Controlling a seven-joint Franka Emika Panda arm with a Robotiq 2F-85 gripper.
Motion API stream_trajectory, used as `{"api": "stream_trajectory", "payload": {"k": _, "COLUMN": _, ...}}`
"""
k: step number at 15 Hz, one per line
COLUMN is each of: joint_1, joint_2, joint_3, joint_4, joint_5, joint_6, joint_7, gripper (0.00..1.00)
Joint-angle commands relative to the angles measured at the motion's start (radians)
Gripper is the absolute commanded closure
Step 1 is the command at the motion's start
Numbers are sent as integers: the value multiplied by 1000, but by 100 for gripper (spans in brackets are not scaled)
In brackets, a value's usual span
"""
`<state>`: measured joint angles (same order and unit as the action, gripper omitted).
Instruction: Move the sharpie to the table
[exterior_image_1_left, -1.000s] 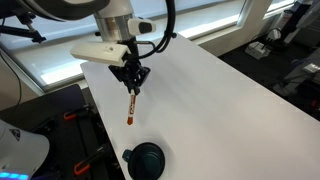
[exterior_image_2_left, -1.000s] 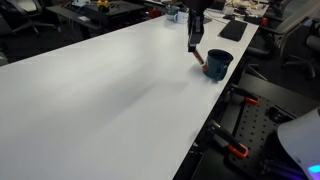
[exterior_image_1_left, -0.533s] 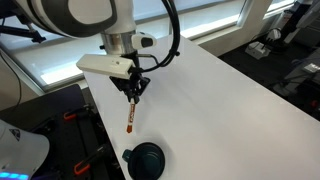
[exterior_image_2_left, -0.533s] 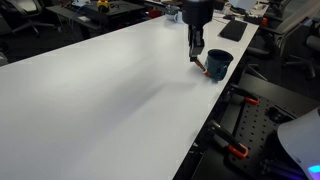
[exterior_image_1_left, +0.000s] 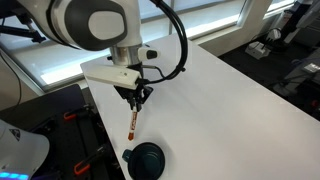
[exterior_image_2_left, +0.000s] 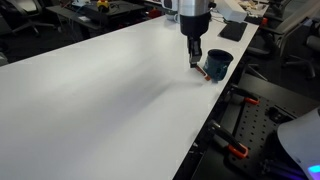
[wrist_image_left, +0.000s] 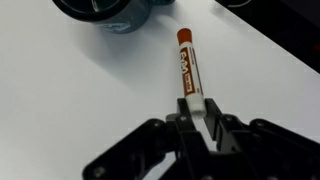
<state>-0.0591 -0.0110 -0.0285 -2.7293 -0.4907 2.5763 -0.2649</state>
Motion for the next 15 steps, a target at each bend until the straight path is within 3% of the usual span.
{"api": "stream_trajectory", "payload": {"k": 1, "joint_1": -4, "joint_2": 70, "joint_3": -17, "joint_4": 38, "joint_5": -61, "joint_6": 25, "joint_7": 57, "gripper": 95}}
{"api": "stream_trajectory", "payload": {"k": 6, "joint_1": 9, "joint_2": 151, "joint_3": -43, "joint_4": 70, "joint_5": -184, "joint_6": 47, "joint_7": 172, "gripper": 93}}
{"api": "stream_trajectory", "payload": {"k": 7, "joint_1": 11, "joint_2": 165, "joint_3": -47, "joint_4": 75, "joint_5": -208, "joint_6": 49, "joint_7": 197, "gripper": 54}}
{"api": "stream_trajectory", "payload": {"k": 9, "joint_1": 13, "joint_2": 194, "joint_3": -56, "joint_4": 80, "joint_5": -248, "joint_6": 60, "joint_7": 234, "gripper": 46}}
{"api": "stream_trajectory", "payload": {"k": 15, "joint_1": 8, "joint_2": 268, "joint_3": -85, "joint_4": 106, "joint_5": -276, "joint_6": 66, "joint_7": 256, "gripper": 1}}
